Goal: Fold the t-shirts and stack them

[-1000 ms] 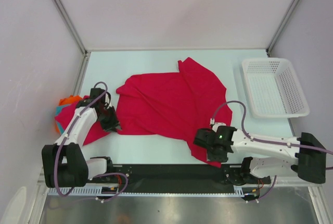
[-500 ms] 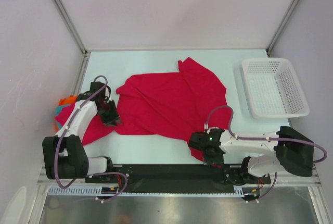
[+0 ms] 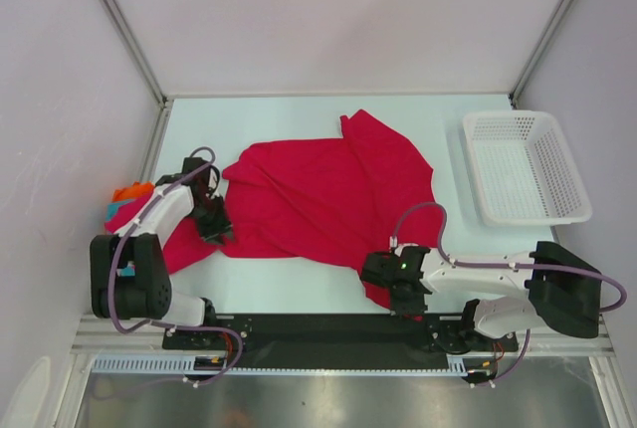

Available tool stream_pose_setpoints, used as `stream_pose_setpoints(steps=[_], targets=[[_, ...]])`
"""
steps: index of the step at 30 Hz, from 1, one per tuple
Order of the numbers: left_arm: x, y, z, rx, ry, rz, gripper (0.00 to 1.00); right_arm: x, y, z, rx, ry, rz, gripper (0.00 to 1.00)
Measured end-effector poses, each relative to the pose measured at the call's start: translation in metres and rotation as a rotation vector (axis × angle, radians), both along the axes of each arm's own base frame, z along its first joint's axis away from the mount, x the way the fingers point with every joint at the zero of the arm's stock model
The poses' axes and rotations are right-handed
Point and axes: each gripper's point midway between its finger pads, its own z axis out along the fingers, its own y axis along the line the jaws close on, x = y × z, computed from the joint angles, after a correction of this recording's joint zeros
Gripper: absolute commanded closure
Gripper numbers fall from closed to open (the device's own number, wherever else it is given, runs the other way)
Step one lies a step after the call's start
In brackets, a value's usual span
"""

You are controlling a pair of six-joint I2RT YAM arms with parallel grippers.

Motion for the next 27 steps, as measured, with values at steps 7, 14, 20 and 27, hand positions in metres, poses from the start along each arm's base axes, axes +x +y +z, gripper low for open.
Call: stream_pose_setpoints(steps=[7,14,20,27], targets=[[-0.006,0.003,0.002,0.116,0.062,-0.077,0.65,0.000,0.001,0.000,0.018,-0.004,0.000,0.64],[-0.005,0.023,0.015,0.244,0.055,-0.069,0.63,0.000,-0.003,0.000,0.010,-0.009,0.002,0.60],[-0.007,0.030,0.017,0.286,0.062,-0.064,0.62,0.000,-0.003,0.000,0.010,-0.008,0.008,0.60],[-0.005,0.028,0.015,0.275,0.061,-0.061,0.62,0.000,-0.003,0.000,0.011,-0.009,0.008,0.64]])
